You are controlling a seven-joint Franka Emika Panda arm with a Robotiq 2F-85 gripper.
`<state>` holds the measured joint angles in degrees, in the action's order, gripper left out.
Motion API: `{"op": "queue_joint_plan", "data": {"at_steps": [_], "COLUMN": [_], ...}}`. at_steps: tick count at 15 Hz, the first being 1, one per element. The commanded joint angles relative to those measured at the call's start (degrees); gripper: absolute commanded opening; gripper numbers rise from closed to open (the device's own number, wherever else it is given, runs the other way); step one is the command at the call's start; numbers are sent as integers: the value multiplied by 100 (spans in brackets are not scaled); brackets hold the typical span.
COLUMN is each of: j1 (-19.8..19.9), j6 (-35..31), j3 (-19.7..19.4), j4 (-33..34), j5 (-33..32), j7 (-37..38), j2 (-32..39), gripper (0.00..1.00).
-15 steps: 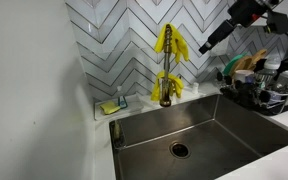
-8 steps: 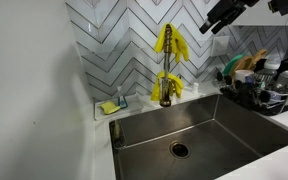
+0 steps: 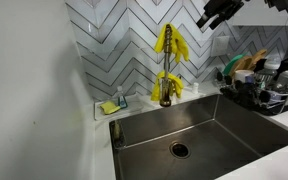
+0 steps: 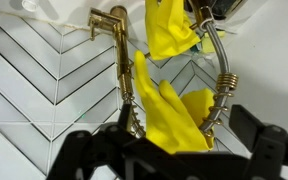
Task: Hang the gloves under the tap
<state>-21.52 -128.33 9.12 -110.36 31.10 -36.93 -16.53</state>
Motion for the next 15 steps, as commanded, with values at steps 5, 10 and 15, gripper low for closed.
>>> {"op": "queue_joint_plan", "data": {"at_steps": [5,10,15], "j1": [-51,1,75], "j6": [-364,-605,-1018], "j3": [-93,89,275], "j4": [68,215,438], "j5": [595,1240,1622], "j7": [-809,-1586,-2088], "j2": [384,847,1270], "gripper": [100,100,84]}}
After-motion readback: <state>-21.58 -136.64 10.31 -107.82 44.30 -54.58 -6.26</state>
